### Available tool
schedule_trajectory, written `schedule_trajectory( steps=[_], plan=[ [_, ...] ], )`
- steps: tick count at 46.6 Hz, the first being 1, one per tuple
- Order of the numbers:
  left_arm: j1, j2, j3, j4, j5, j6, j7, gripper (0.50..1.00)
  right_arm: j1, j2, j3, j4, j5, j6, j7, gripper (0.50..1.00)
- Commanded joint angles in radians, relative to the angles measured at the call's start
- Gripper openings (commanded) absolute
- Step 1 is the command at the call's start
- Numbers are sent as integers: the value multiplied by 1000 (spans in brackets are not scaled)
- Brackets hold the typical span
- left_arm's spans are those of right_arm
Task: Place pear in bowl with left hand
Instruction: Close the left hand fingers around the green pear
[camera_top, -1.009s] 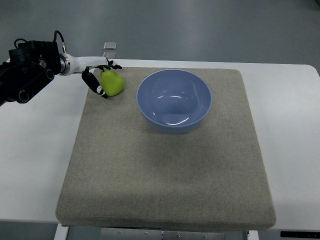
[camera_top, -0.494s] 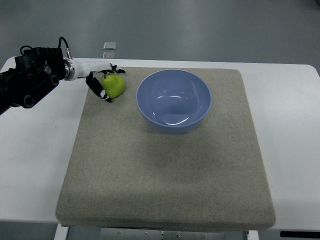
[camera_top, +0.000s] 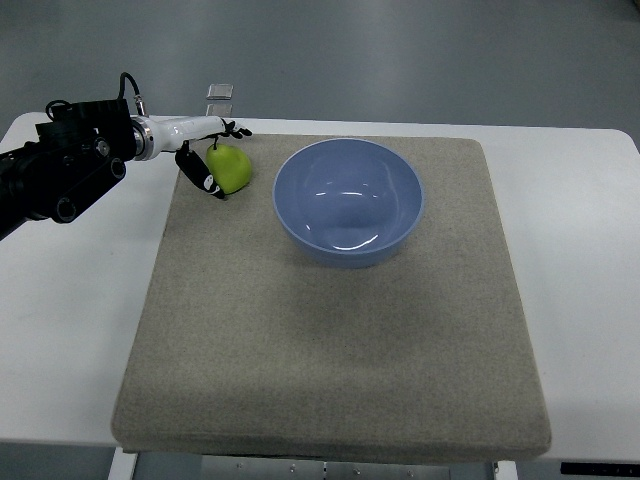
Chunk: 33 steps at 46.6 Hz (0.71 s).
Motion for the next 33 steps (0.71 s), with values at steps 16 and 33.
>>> schedule_trajectory(
  steps=[16, 33],
  plan=[
    [-3, 12, 1, -4, 45, -3, 0, 500, 0, 0, 0, 0, 0, 0, 0, 926],
    [-46, 55, 1, -42, 37, -34, 0, 500, 0, 0, 0, 0, 0, 0, 0, 926]
  ],
)
